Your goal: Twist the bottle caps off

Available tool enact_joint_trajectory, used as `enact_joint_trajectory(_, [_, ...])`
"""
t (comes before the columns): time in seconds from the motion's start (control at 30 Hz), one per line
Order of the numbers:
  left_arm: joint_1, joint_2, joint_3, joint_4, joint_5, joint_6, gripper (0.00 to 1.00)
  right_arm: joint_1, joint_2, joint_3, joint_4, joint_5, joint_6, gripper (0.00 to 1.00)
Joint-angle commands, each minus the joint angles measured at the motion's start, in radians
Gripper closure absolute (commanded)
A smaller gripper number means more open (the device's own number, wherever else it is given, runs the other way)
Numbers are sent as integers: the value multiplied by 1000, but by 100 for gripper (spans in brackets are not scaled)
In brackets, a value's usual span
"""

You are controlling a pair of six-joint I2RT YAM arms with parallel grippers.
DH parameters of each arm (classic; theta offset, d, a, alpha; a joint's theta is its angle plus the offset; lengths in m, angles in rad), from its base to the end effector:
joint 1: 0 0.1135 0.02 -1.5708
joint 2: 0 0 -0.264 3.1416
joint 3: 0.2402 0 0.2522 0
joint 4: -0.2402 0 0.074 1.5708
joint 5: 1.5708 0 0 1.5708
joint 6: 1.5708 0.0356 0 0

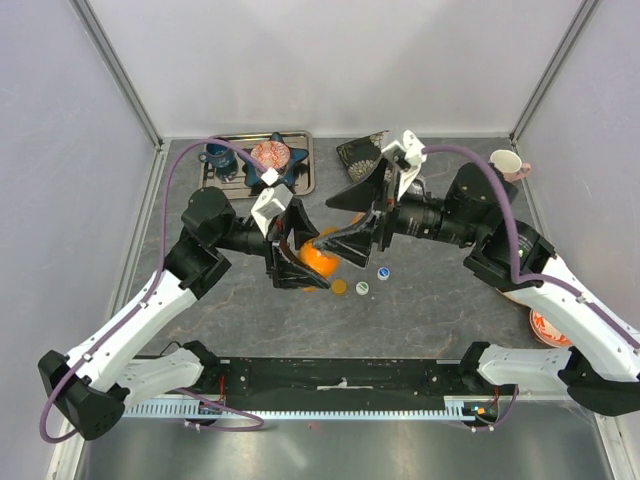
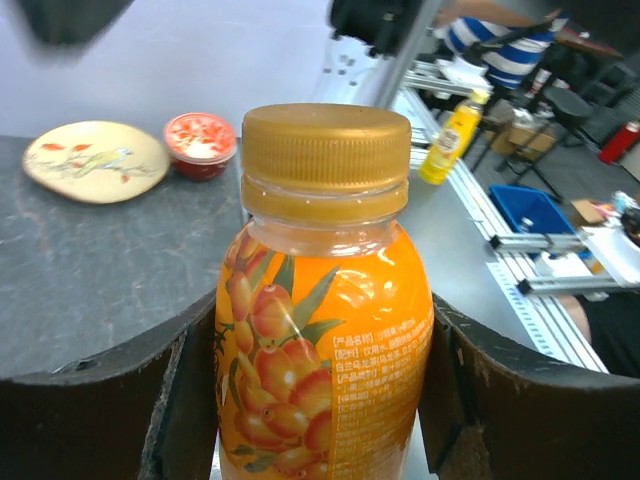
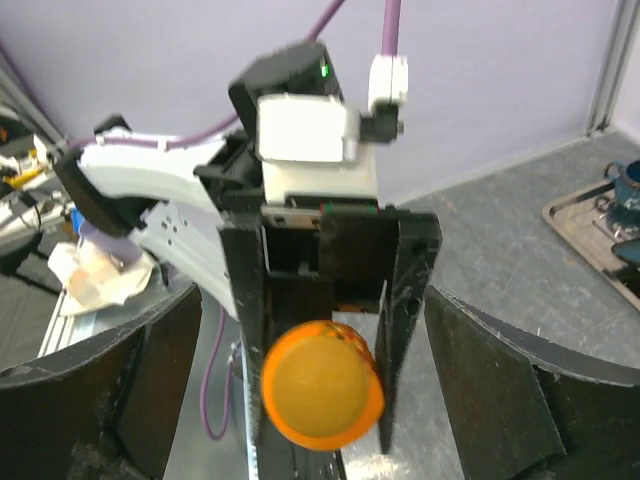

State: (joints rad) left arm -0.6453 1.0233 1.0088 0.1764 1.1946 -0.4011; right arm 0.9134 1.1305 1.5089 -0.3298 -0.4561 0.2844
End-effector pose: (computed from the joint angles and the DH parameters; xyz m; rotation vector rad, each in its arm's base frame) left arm 0.1513 -0.1554 0.4094 1.2624 1.2334 -1.6219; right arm 0.1213 0.1828 0.5037 -0.8811 1.4260 1.2760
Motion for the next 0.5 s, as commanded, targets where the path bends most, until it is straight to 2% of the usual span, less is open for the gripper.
enact_joint_trajectory(0.0, [1, -37, 31, -138, -228, 159, 53, 2, -5, 92, 47, 112, 93, 2])
enact_joint_trajectory(0.13, [-13, -37, 16, -170, -475, 214, 53, 2, -1, 109, 45, 281, 208, 2])
enact_joint_trajectory(0.17, [-26, -43, 14, -207, -615, 231, 53, 2, -6, 106, 31, 386, 225, 2])
enact_joint_trajectory(0.23, [-89, -54, 1, -227, -777, 296, 53, 2, -2, 100, 6, 479, 249, 4])
enact_joint_trajectory(0.27, [-114, -58, -2, -233, -920, 321, 53, 2, 9, 99, -14, 532, 259, 5])
enact_joint_trajectory(0.37, [-211, -54, -9, -258, -1171, 399, 53, 1, 29, 88, -49, 597, 285, 7])
enact_joint_trajectory(0.47, [-247, -48, -18, -256, -1274, 435, 53, 2, 51, 66, -52, 631, 302, 9])
